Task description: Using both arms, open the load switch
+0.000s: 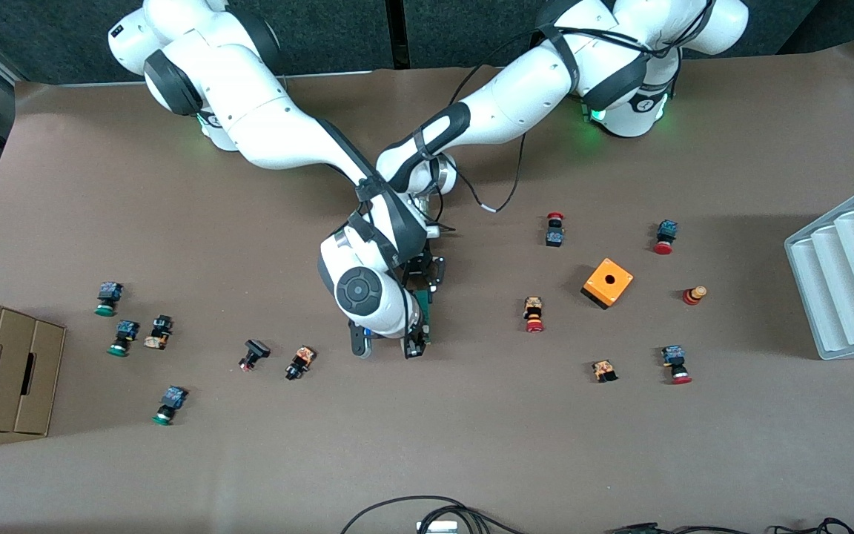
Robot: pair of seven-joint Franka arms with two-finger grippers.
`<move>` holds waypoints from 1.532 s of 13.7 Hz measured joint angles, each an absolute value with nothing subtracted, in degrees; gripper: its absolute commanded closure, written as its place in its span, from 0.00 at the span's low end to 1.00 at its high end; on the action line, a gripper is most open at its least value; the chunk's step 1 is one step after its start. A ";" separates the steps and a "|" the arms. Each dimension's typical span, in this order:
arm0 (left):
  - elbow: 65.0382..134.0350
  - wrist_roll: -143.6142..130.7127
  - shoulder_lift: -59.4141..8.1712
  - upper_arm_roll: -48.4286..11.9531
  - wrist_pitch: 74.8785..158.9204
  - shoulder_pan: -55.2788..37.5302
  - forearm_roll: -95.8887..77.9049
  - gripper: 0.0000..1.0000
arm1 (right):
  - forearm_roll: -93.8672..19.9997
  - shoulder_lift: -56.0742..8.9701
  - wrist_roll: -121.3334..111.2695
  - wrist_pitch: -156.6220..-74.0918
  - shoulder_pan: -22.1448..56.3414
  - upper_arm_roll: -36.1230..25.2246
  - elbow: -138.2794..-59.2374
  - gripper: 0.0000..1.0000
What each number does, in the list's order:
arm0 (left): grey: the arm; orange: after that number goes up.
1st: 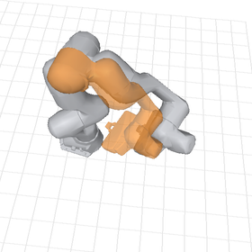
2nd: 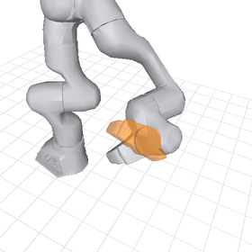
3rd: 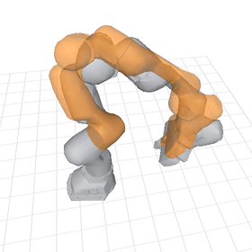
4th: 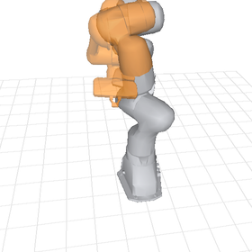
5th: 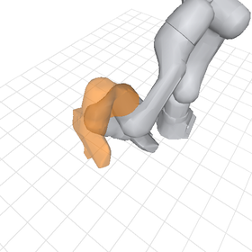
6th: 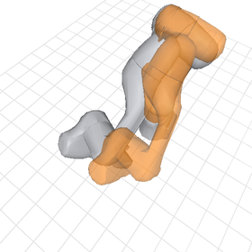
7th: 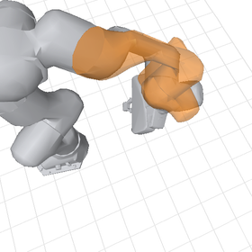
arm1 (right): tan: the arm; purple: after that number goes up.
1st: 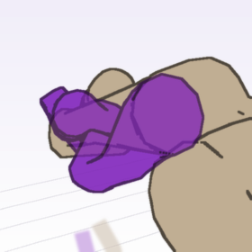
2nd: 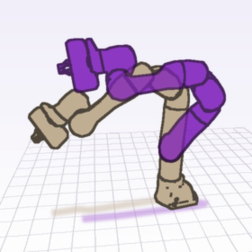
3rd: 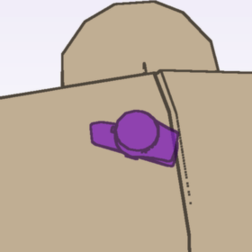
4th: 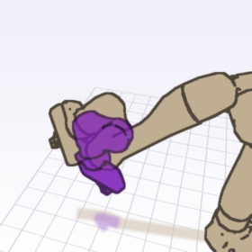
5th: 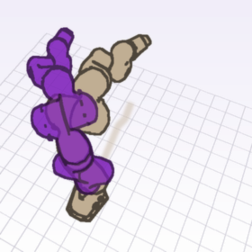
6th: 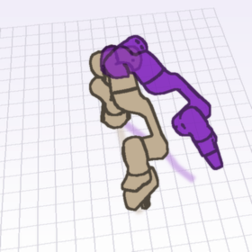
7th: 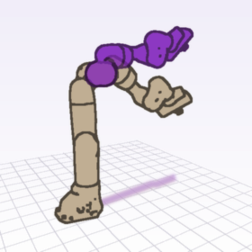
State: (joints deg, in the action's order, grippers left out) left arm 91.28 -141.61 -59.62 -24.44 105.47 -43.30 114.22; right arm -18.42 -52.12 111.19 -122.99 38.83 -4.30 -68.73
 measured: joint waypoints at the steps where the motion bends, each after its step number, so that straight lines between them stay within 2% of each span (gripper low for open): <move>1: 91.28 -141.61 -59.63 -24.44 105.47 -43.30 114.22 0.43 | -18.42 -52.08 111.19 -122.89 38.90 -4.29 -68.74 0.76; 21: 91.26 -141.61 -59.64 -24.44 105.20 -43.49 114.17 0.43 | -18.42 -50.99 111.11 -120.49 38.73 -4.38 -69.07 0.76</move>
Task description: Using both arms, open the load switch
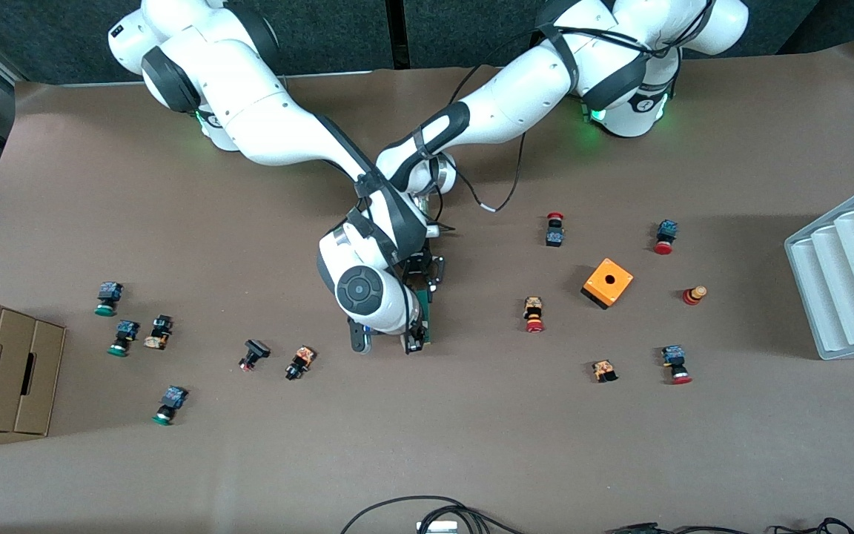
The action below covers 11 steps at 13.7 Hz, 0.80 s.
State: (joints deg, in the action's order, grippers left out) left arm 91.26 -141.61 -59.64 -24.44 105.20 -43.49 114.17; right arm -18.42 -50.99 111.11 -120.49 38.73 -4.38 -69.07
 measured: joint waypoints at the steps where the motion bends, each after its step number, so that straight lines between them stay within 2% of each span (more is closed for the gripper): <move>1: 91.26 -141.61 -59.65 -24.44 105.19 -43.49 114.17 0.43 | -18.42 -50.95 111.11 -120.47 38.72 -4.38 -69.09 0.77; 11: 91.26 -141.61 -59.70 -24.44 105.04 -43.58 114.17 0.43 | -18.43 -50.50 110.86 -119.82 38.70 -4.45 -69.11 0.78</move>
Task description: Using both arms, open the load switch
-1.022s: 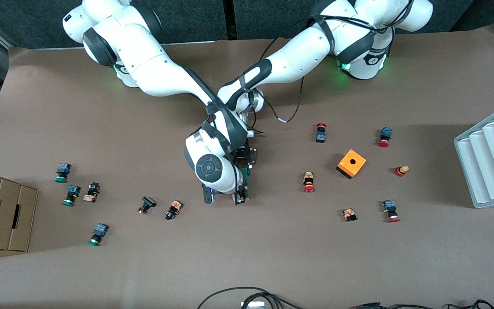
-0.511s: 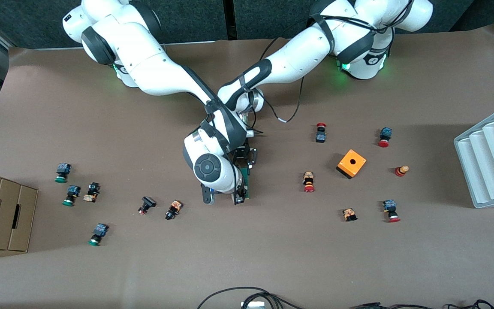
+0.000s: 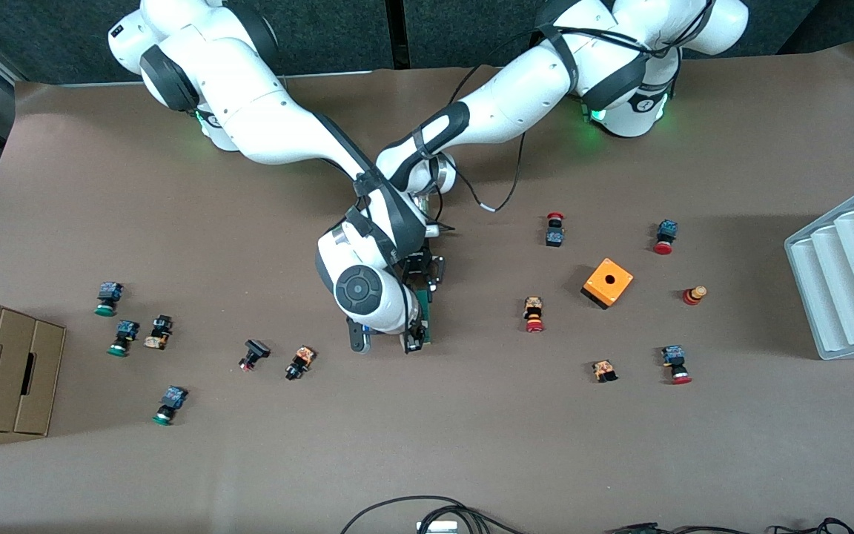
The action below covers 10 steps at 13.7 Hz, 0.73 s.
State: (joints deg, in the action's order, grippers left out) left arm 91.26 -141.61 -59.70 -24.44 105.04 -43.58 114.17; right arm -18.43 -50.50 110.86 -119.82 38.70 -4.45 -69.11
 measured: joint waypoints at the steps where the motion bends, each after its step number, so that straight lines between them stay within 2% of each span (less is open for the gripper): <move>1: 91.26 -141.61 -59.70 -24.44 105.04 -43.58 114.17 0.43 | -18.42 -50.41 110.82 -119.71 38.70 -4.48 -69.11 0.80; 10: 91.26 -141.61 -59.73 -24.44 105.02 -43.60 114.17 0.43 | -18.43 -50.35 109.98 -119.48 38.81 -4.44 -69.58 0.82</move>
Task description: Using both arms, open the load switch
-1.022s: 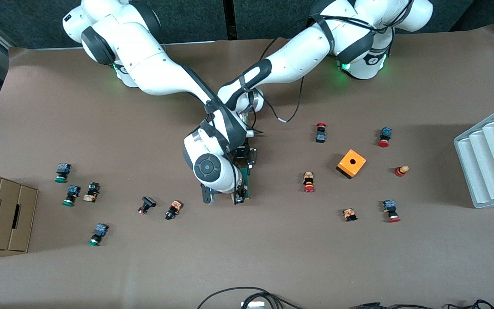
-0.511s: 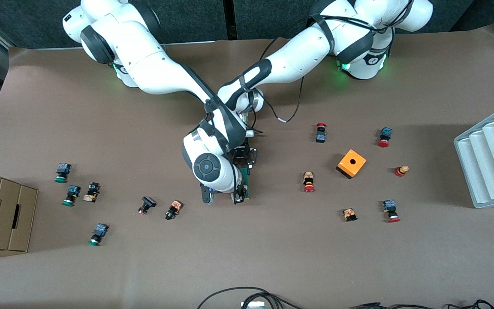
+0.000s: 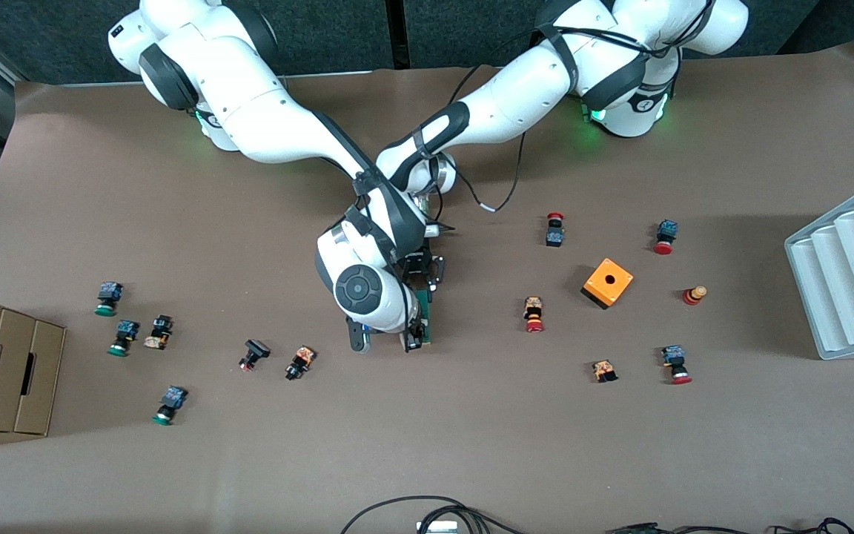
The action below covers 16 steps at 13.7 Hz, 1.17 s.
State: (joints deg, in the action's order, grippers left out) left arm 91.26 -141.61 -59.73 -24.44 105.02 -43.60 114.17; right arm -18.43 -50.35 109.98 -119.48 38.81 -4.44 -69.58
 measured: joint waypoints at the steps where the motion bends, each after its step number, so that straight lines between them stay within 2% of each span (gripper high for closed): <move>1: 91.26 -141.61 -59.73 -24.44 105.02 -43.60 114.17 0.43 | -18.43 -50.35 109.96 -119.43 38.87 -4.44 -69.64 0.82; 16: 91.26 -141.61 -59.75 -24.44 104.98 -43.65 114.12 0.43 | -18.42 -48.90 109.47 -118.44 40.01 -4.41 -71.58 0.83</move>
